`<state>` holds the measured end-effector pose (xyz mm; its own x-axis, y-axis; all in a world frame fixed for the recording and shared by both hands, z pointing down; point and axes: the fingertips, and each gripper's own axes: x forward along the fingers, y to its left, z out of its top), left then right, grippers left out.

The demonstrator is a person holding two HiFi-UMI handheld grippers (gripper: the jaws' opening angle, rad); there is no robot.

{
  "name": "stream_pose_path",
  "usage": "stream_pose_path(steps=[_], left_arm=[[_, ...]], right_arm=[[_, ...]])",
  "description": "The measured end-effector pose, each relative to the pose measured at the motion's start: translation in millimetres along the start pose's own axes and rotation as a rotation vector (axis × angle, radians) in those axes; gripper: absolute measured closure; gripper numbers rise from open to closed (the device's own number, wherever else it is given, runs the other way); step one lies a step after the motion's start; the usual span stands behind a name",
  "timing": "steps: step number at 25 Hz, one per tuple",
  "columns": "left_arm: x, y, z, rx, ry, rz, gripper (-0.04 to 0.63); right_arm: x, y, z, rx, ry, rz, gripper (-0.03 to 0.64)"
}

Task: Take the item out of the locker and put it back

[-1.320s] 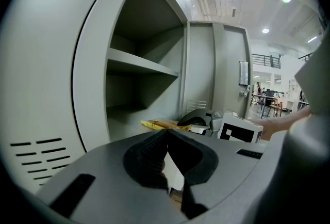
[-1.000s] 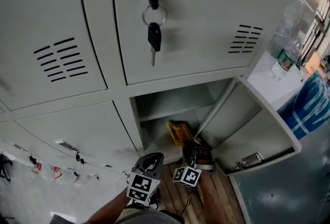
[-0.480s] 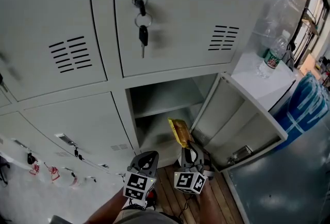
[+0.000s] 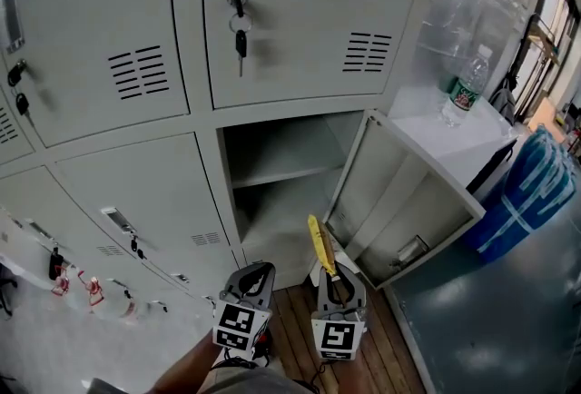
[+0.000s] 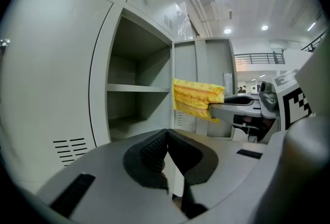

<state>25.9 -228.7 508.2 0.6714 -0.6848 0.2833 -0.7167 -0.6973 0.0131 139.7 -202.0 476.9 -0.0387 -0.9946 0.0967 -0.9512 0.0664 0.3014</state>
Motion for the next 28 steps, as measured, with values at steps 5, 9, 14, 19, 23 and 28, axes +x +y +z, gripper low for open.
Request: stream_pose_path(steps=[5, 9, 14, 19, 23, 28], left_arm=[[-23.7, -24.3, 0.5, 0.0, -0.018, 0.012, 0.572], [-45.5, -42.1, -6.1, -0.006, -0.024, 0.032, 0.572], [-71.0, -61.3, -18.5, -0.011, -0.029, 0.057, 0.572], [-91.2, -75.0, -29.4, -0.018, -0.034, 0.084, 0.572], [-100.6, -82.1, -29.9, -0.017, -0.042, 0.098, 0.572], [-105.7, -87.4, -29.4, -0.002, -0.041, 0.103, 0.572]], right_arm=[[-39.1, 0.4, -7.8, 0.071, 0.002, 0.011, 0.56], [-69.5, 2.3, -17.5, 0.11, 0.02, 0.024, 0.56], [-105.4, 11.1, -29.0, 0.133, 0.023, 0.049, 0.56], [-133.0, 16.3, -36.6, 0.15, 0.015, 0.063, 0.56], [-145.7, 18.7, -37.6, 0.15, 0.006, 0.076, 0.559], [-150.2, 17.6, -40.1, 0.156, 0.001, 0.081, 0.56]])
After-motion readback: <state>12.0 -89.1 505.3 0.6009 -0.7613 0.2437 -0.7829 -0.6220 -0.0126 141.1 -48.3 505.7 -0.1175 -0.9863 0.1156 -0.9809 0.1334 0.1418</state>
